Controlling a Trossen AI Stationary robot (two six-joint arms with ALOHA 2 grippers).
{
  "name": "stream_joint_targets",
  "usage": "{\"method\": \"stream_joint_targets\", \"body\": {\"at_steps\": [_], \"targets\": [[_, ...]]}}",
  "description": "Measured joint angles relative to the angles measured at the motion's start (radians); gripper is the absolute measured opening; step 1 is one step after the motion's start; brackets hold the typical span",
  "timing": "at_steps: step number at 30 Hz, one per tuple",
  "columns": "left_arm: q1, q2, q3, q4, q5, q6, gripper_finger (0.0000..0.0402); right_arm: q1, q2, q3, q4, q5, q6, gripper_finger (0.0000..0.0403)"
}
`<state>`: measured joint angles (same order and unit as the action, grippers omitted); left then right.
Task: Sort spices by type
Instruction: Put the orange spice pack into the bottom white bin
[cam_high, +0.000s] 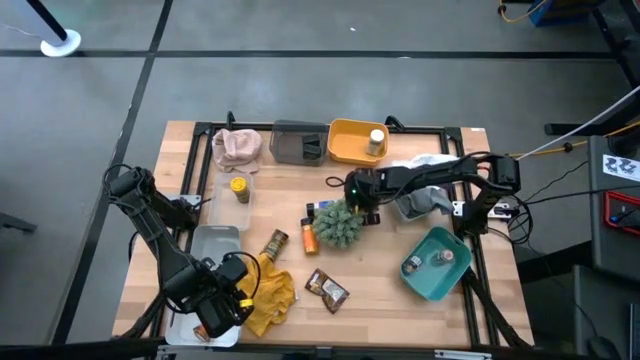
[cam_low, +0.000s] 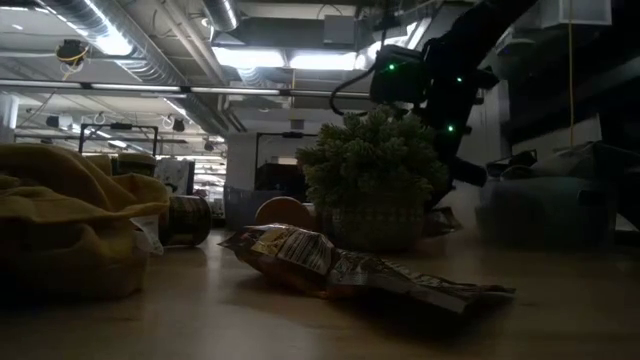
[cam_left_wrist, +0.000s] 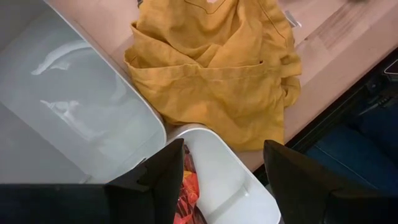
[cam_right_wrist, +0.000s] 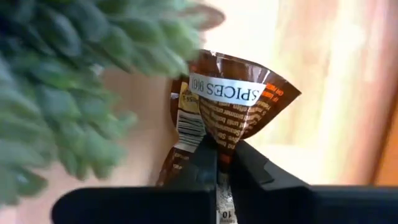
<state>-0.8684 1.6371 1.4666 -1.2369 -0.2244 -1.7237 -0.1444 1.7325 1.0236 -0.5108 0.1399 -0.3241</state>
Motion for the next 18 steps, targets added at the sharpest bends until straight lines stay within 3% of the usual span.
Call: {"method": "stream_joint_targets", "body": {"at_steps": [9,18], "targets": [[0.0,0.0,0.0,0.0,-0.034,-0.004,0.0203,0.0,0.0,0.096,-0.147,0.132,-0.032,0.0059],[0.062,0.0,0.0,-0.004,-0.21,0.058,0.0203,0.0,-0.002,0.271,-0.285,0.218,-0.078,0.0019]]}}
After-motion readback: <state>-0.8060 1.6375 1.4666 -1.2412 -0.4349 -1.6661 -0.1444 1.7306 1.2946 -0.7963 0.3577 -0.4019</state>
